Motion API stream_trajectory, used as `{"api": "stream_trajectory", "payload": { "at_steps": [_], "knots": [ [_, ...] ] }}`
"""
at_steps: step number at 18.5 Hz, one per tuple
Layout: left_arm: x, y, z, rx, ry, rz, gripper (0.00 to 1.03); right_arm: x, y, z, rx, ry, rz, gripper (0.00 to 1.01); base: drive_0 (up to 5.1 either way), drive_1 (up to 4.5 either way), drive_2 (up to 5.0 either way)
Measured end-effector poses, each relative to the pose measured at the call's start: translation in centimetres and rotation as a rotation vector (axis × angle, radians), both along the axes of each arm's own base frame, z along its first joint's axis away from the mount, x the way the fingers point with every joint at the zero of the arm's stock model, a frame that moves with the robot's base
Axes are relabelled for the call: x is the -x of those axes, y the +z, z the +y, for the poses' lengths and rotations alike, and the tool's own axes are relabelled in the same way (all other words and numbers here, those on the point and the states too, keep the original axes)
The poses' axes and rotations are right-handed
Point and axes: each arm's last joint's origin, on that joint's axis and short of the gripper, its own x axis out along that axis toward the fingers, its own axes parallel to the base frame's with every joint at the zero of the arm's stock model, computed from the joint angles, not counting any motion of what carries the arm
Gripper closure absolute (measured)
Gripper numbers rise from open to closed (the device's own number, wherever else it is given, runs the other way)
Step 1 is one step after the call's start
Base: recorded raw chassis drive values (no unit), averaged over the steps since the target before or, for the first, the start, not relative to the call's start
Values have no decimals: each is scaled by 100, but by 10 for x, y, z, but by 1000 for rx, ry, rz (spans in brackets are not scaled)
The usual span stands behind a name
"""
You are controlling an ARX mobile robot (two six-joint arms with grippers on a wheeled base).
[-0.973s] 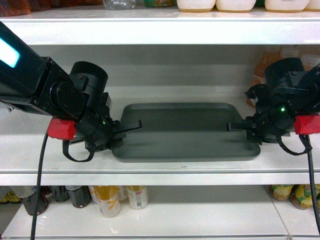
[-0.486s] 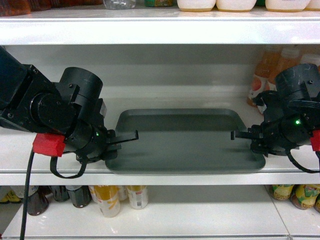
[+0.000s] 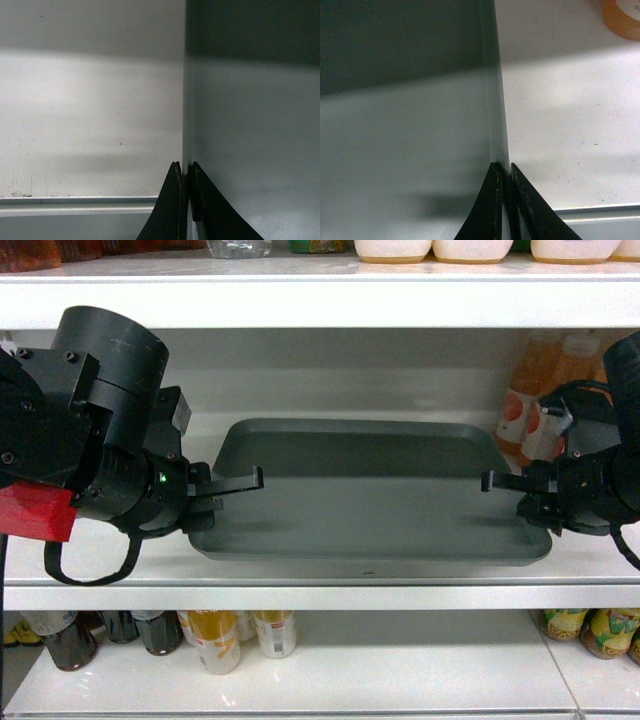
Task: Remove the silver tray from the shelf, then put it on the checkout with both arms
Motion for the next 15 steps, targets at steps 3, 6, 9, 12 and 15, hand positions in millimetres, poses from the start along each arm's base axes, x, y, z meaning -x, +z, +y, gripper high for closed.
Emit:
{"api": "stream_trajectory", "payload": {
  "at_steps": [3,6,9,12,15],
  "knots": [
    [8,-4,1,-6,-2,8,100,10,0,1,18,-7,-2,97,0,0,0],
    [11,-6,1,-12,1,17,100,12,-2,3,24,-1,5,97,0,0,0],
    [11,-7,1,-12,1,17,100,11,-2,3,24,-1,4,97,0,0,0],
    [11,-6,1,-12,1,17,100,11,-2,3,24,-1,3,97,0,0,0],
    [11,-6,1,-11,1,17,100,11,-2,3,24,-1,3,97,0,0,0]
  ]
}}
